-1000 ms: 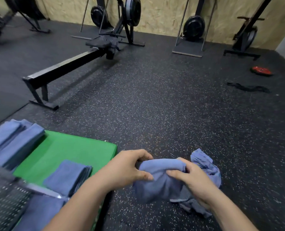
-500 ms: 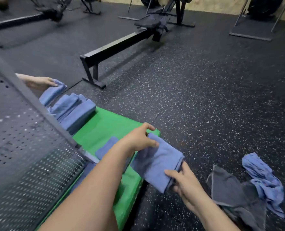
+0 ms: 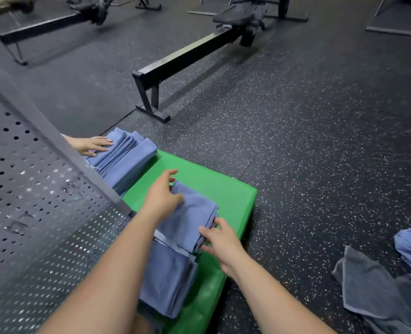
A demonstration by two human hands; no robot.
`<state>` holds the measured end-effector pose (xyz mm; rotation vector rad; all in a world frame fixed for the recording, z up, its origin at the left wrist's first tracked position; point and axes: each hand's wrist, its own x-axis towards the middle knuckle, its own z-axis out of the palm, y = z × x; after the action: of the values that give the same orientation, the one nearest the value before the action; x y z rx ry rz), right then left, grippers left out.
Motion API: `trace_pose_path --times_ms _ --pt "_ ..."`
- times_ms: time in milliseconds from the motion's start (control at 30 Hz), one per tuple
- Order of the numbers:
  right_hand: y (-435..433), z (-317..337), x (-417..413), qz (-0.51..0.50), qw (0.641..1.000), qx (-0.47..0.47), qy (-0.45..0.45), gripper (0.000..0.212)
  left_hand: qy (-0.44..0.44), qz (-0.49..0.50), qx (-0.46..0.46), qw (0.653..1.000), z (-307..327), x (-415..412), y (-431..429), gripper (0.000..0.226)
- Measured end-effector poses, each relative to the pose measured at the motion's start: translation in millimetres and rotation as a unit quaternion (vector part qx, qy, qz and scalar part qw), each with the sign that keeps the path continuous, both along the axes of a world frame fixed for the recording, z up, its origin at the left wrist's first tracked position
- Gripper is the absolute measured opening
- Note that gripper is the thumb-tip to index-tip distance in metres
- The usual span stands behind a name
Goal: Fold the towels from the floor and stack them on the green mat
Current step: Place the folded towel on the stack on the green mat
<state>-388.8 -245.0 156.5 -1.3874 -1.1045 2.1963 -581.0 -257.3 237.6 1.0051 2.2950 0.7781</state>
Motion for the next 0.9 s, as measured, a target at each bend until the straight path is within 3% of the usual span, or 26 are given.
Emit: trace_pose_path --times_ms 133,400,900 --pt "2.4 -13.4 -3.9 0.065 0.996 -0.021 -0.048 0.027 0.035 -0.037 -0.04 0.998 -3.6 1.7 9.4 0.072" --pt "28.5 -40.7 68.6 0.08 0.987 0.011 -0.136 0.024 -0.076 -0.129 -0.039 0.988 2.2 77.4 40.1 0.034" --pt "140.1 -79.7 376.7 0.043 0.942 0.07 -0.325 0.014 -0.121 -0.338 -0.072 0.931 12.6 300.6 106.4 0.015"
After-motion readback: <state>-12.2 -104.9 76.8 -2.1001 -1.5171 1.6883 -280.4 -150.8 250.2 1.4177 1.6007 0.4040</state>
